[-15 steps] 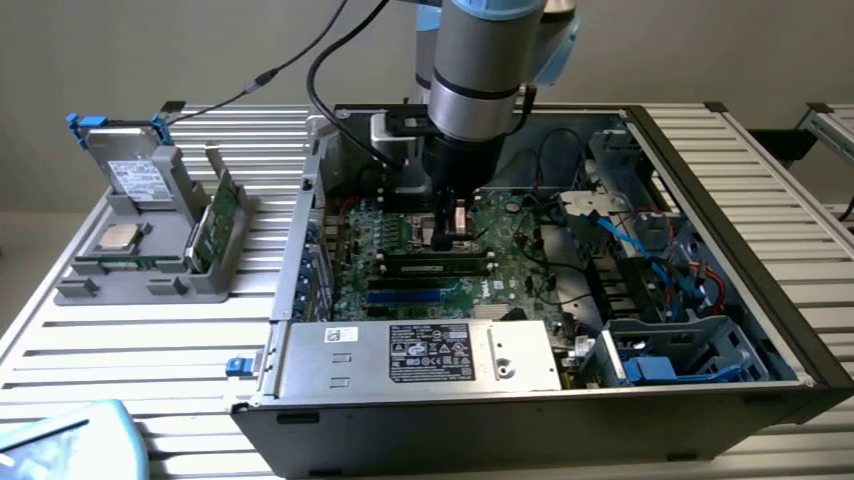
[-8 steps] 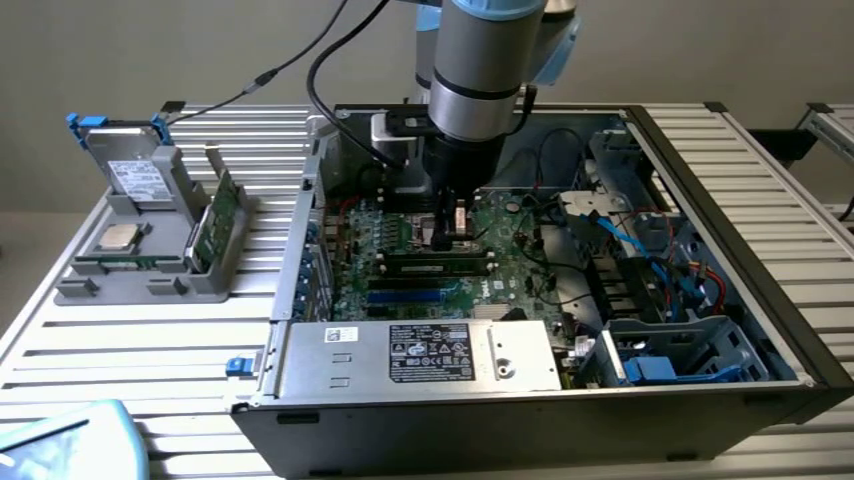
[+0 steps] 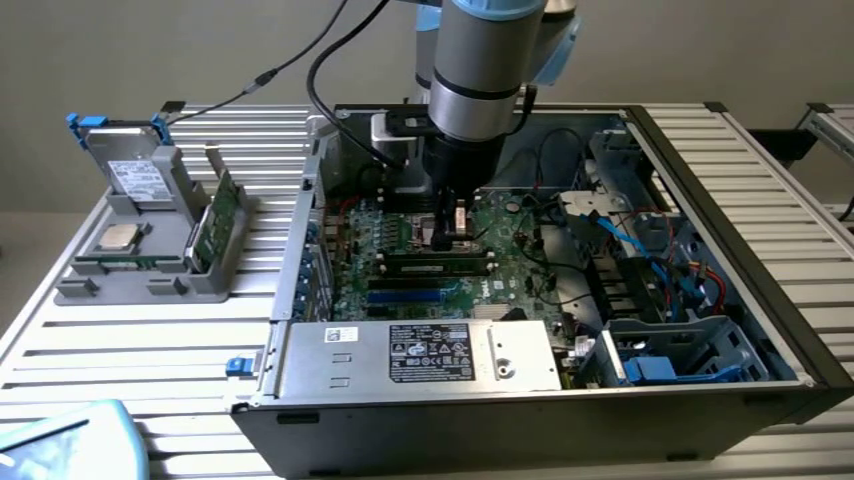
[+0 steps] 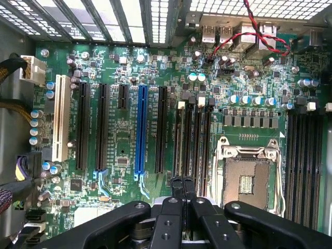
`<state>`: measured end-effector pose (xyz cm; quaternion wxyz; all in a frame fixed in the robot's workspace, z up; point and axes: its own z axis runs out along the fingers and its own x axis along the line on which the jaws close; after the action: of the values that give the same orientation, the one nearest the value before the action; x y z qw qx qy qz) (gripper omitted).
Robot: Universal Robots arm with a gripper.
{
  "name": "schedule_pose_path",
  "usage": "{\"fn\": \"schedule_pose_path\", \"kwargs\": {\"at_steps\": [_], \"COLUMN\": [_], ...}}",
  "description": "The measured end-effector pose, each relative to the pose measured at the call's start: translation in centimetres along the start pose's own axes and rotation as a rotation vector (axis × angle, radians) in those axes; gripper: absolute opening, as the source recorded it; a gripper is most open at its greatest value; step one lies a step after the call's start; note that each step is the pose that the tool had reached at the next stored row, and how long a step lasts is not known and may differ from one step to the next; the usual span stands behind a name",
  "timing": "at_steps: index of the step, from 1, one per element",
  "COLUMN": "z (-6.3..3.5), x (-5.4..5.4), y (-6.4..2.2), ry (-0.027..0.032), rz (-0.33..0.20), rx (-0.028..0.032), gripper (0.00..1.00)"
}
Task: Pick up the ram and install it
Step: 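Press down the ram until it locks into place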
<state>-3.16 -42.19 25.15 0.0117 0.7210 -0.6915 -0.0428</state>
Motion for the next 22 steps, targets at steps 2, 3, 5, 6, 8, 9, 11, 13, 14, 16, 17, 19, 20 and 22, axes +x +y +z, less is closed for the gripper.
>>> {"fn": "schedule_pose_path", "kwargs": {"at_steps": [2, 3, 5, 6, 8, 9, 11, 13, 14, 16, 17, 19, 20, 22], "z": [0.14, 0.20, 0.37, 0.44, 0.60, 0.68, 0.85, 1.01, 1.08, 1.24, 1.33, 1.48, 1.55, 1.59], "x": [0.0, 0.0, 0.0, 0.0, 0.0, 0.0, 0.0, 0.0, 0.0, 0.1, 0.1, 0.1, 0.1, 0.1], "y": [-0.01, -0.02, -0.03, -0.04, -0.05, -0.05, -0.06, -0.08, -0.08, -0.10, -0.10, -0.11, -0.12, -0.12], "ry": [-0.0002, -0.0015, -0.0044, -0.0057, -0.0084, -0.0099, -0.0127, -0.0155, -0.0167, -0.0196, -0.0210, -0.0236, -0.0252, -0.0276], "rz": [0.007, 0.026, 0.062, 0.080, 0.116, 0.134, 0.171, 0.207, 0.224, 0.260, 0.280, 0.315, 0.334, 0.367], "rx": [0.0002, 0.0007, 0.0022, 0.0028, 0.0042, 0.0049, 0.0063, 0.0077, 0.0083, 0.0097, 0.0104, 0.0117, 0.0125, 0.0137], "gripper": [0.11, 0.11, 0.11, 0.11, 0.11, 0.11, 0.11, 0.11, 0.11, 0.11, 0.11, 0.11, 0.11, 0.11]}}
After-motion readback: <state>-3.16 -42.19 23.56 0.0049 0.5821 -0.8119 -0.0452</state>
